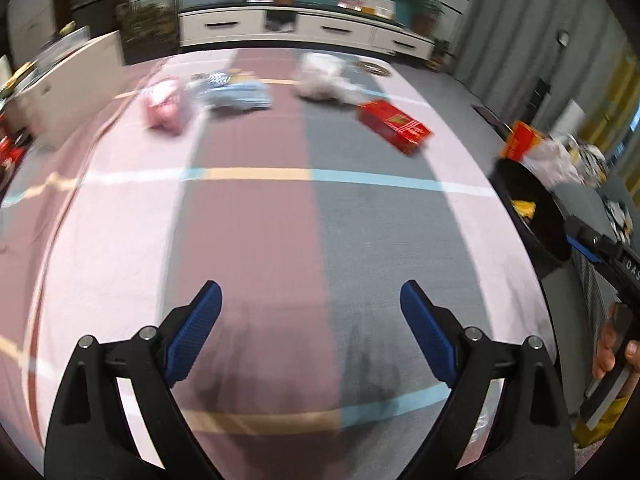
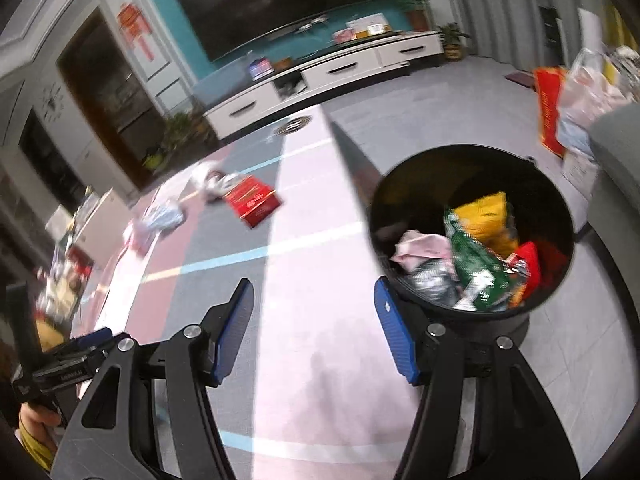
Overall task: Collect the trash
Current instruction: 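Move both tools back over the table, then grasp the pink plastic bag with the left tool while the right tool grasps the red cigarette carton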
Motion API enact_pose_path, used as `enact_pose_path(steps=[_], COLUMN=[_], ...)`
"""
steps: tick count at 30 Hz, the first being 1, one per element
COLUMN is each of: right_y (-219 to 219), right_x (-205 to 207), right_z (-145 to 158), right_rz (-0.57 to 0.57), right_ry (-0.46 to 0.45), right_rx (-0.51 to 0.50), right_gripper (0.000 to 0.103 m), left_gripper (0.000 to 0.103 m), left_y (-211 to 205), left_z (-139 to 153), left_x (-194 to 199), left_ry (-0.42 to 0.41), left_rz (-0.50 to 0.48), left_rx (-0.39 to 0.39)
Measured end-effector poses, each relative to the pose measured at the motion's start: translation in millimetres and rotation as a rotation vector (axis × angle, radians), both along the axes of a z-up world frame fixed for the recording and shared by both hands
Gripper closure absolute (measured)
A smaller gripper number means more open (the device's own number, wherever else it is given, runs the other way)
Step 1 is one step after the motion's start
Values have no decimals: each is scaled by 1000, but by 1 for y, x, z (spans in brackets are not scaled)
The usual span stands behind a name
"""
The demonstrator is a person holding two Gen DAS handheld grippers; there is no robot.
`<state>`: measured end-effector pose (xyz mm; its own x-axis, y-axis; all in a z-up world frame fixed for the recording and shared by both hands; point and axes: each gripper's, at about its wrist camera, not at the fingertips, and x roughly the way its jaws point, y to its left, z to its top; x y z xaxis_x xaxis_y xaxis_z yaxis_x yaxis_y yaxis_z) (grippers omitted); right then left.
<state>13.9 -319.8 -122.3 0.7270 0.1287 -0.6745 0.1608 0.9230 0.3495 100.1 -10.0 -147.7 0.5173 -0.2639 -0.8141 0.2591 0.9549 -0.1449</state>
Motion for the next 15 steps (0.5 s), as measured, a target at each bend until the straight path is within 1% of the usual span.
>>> enact_pose_path(steps=[5,8,10,12,15], right_y=[42,64,74,82,89], right_x=[22,38,48,59,75], right_z=[-1,-1,-2,-2,-4], right_rz=[95,139,169,187,206], right_ry=[37,43,36,32,28], right_rx=[-79,-123,-133,-138,-163], right_gripper=[36,31,30,24,21], left_gripper=[12,12,12,12,12], left_y=[37,56,68,78,86], left_z=[-1,-4,-7,-10,-14], left_x=[-2,-1,2,5,14], left_ry=[-9,-5,-1,1,5], left_rz=[79,113,134,154,179], left_rx=[-11,-20,-31,-40,-54])
